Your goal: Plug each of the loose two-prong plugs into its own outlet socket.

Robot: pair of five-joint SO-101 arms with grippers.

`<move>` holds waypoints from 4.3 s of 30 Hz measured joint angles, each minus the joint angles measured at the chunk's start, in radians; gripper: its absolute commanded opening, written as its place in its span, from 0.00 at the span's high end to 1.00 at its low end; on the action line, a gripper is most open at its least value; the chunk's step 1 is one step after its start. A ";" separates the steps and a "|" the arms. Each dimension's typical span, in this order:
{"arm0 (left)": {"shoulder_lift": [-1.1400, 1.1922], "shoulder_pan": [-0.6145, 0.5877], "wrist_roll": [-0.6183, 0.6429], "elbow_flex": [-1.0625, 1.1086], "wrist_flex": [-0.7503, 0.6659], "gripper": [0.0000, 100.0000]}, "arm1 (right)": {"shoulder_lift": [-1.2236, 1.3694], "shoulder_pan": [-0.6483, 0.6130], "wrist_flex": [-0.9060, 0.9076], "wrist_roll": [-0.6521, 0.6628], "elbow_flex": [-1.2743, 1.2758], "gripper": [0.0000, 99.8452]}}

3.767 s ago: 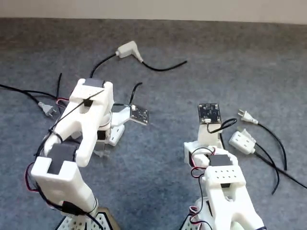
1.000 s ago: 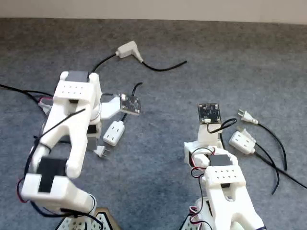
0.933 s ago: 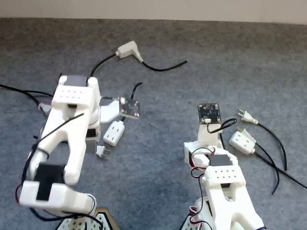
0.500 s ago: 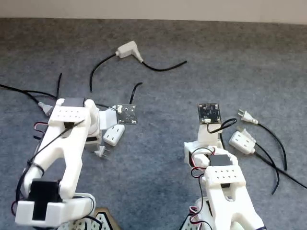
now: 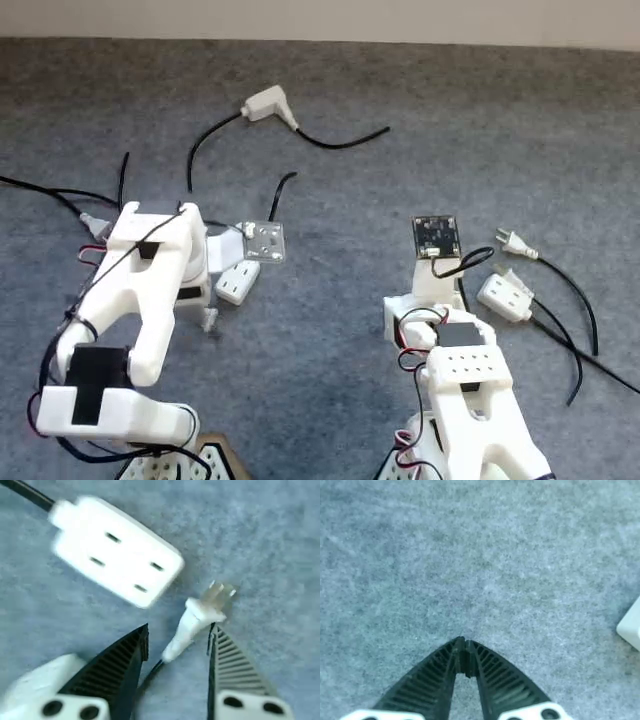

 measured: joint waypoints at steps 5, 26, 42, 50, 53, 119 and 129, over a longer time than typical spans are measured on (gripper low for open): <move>0.009 -0.009 0.000 0.012 0.037 0.79 | 0.000 0.000 0.000 0.000 0.000 0.99; 0.014 -0.021 0.000 0.014 0.048 0.79 | 0.000 0.000 0.000 0.000 0.000 0.99; 0.014 0.051 0.000 0.014 0.052 0.94 | 0.000 0.002 0.000 0.000 0.000 0.99; 0.014 0.023 0.000 0.014 0.107 0.94 | 0.000 0.002 0.000 0.000 0.000 0.99; 0.014 0.023 0.000 0.014 0.109 0.89 | 0.000 0.002 0.000 0.000 0.000 0.99; 0.014 -0.015 -0.014 0.014 0.115 0.84 | 0.000 0.002 0.000 0.000 0.000 0.99; 0.014 -0.015 -0.014 0.014 0.115 0.84 | 0.000 0.002 0.000 0.000 0.000 0.99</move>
